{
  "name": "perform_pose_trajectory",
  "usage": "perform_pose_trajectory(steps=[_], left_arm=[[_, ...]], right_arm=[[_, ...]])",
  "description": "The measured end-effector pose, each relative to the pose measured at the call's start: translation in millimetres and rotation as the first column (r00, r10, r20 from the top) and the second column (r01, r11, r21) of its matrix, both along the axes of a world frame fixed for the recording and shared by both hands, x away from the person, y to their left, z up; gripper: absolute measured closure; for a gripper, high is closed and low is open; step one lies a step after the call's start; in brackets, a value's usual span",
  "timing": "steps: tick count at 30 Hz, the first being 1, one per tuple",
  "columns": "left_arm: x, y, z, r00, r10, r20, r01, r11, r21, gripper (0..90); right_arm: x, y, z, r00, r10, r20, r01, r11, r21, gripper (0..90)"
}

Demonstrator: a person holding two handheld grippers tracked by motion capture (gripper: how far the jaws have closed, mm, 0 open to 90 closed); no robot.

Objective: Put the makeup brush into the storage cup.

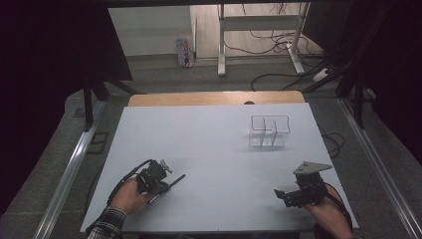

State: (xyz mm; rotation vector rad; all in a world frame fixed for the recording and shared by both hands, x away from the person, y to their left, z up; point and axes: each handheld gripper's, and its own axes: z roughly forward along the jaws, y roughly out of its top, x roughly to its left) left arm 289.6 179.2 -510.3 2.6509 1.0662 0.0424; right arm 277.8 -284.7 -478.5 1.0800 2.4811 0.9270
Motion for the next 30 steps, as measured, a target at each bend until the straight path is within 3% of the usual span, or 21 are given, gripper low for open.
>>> perform_pose_trajectory(steps=[4, 5, 10, 19, 22, 23, 24, 25, 30], left_arm=[[-0.8, 0.2, 1.3, 1.0, 0.0, 0.005, 0.0, 0.9998, -0.021, 84.2], [-1.6, 0.1, 3.9, 0.9999, -0.001, 0.013, 0.002, 0.9988, -0.048, 84.2], [-6.2, 0.5, 13.1, 0.9979, 0.002, 0.065, 0.004, 0.9965, -0.084, 84.1], [-15.8, -0.7, 20.5, 0.9888, -0.015, 0.149, 0.028, 0.9963, -0.081, 84.1], [-17.6, -0.1, 22.4, 0.9875, -0.019, 0.157, 0.037, 0.9933, -0.11, 84.1], [-19.7, 0.7, 25.0, 0.986, -0.017, 0.166, 0.041, 0.9886, -0.145, 84.1], [-19.7, 0.7, 25.0, 0.986, -0.017, 0.166, 0.041, 0.9886, -0.145, 84.1], [-21.5, 1.7, 27.7, 0.9845, -0.017, 0.175, 0.049, 0.9828, -0.178, 84.1], [-25.4, 1.6, 31.6, 0.9818, -0.016, 0.189, 0.059, 0.9729, -0.224, 84.1]], right_arm=[[0.2, 0.1, 0.1, 1.0, 0.003, -0.001, -0.003, 1.0, 0.003, 1.3], [0.3, 0.1, 0.0, 1.0, 0.003, -0.003, -0.003, 1.0, 0.006, 1.4], [0.5, -0.5, 0.0, 1.0, 0.005, -0.002, -0.005, 1.0, 0.009, 1.3], [0.2, -0.4, 0.2, 0.9999, 0.011, -0.001, -0.011, 1.0, 0.012, 1.2], [0.2, -0.4, 0.4, 0.9999, 0.015, 0.0, -0.015, 1.0, 0.015, 1.2], [0.2, -0.4, 0.4, 0.9998, 0.017, 0.0, -0.017, 1.0, 0.016, 1.2], [0.3, -0.6, 0.4, 0.9998, 0.019, 0.002, -0.019, 1.0, 0.014, 1.2], [0.2, -0.6, 0.5, 0.9998, 0.021, 0.002, -0.021, 1.0, 0.015, 1.2], [0.0, -0.5, 0.6, 0.9996, 0.029, 0.004, -0.029, 0.999, 0.019, 1.3]])
